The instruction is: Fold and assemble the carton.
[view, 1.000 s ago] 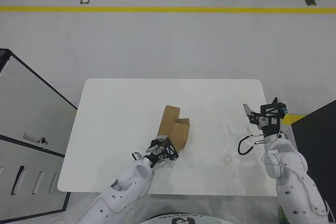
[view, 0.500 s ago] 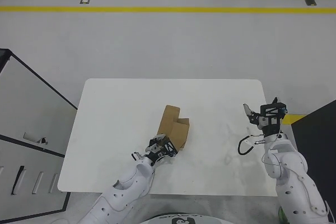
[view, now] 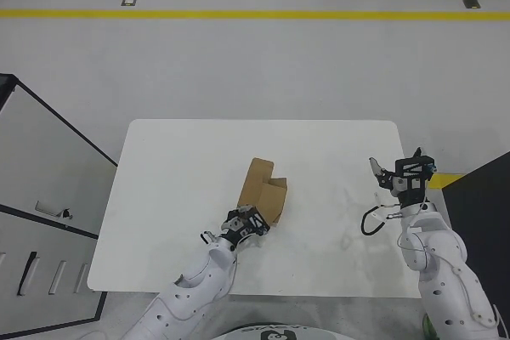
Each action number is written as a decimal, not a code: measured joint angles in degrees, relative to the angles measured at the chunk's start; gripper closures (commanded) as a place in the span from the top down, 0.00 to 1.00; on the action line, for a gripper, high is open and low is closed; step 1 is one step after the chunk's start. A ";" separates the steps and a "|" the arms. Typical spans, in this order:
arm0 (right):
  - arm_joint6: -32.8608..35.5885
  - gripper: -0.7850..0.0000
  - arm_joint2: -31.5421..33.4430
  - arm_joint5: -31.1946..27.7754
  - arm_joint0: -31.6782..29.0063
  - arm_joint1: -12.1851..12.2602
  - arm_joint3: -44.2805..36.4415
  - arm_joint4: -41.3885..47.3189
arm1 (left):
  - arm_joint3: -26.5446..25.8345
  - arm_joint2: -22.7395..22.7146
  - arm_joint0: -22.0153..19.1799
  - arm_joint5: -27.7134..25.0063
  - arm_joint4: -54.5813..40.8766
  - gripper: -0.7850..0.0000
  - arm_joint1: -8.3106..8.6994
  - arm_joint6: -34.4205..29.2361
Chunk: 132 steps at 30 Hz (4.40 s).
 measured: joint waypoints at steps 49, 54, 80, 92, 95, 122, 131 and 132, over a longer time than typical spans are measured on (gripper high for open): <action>0.00 1.00 0.00 0.00 0.00 0.00 0.00 0.00 | -30.66 -18.12 11.89 -8.07 17.53 0.00 6.21 31.77; 0.00 1.00 0.00 0.00 0.00 0.00 0.00 0.00 | -30.83 -20.21 10.72 -7.60 14.09 0.00 6.21 31.34; 0.00 1.00 0.00 0.00 0.00 0.00 0.00 0.00 | -34.34 -32.04 10.03 -15.94 -0.70 0.00 7.64 43.55; 0.00 1.00 0.00 0.00 0.00 0.00 0.00 0.00 | -35.60 -36.55 11.13 -29.12 -13.83 0.00 8.16 37.83; 0.00 1.00 0.00 0.00 0.00 0.00 0.00 0.00 | -35.58 -36.55 11.13 -29.11 -13.84 0.00 8.15 37.82; 0.00 1.00 0.00 0.00 0.00 0.00 0.00 0.00 | -37.19 -36.59 13.43 -29.15 -41.15 0.00 7.31 16.42; 0.00 1.00 0.00 0.00 0.00 0.00 0.00 0.00 | -40.02 -37.65 13.24 -25.89 -62.61 0.00 7.04 -1.41; 0.00 1.00 0.00 0.00 0.00 0.00 0.00 0.00 | -40.19 -37.93 13.16 -25.79 -64.08 0.00 7.07 -2.55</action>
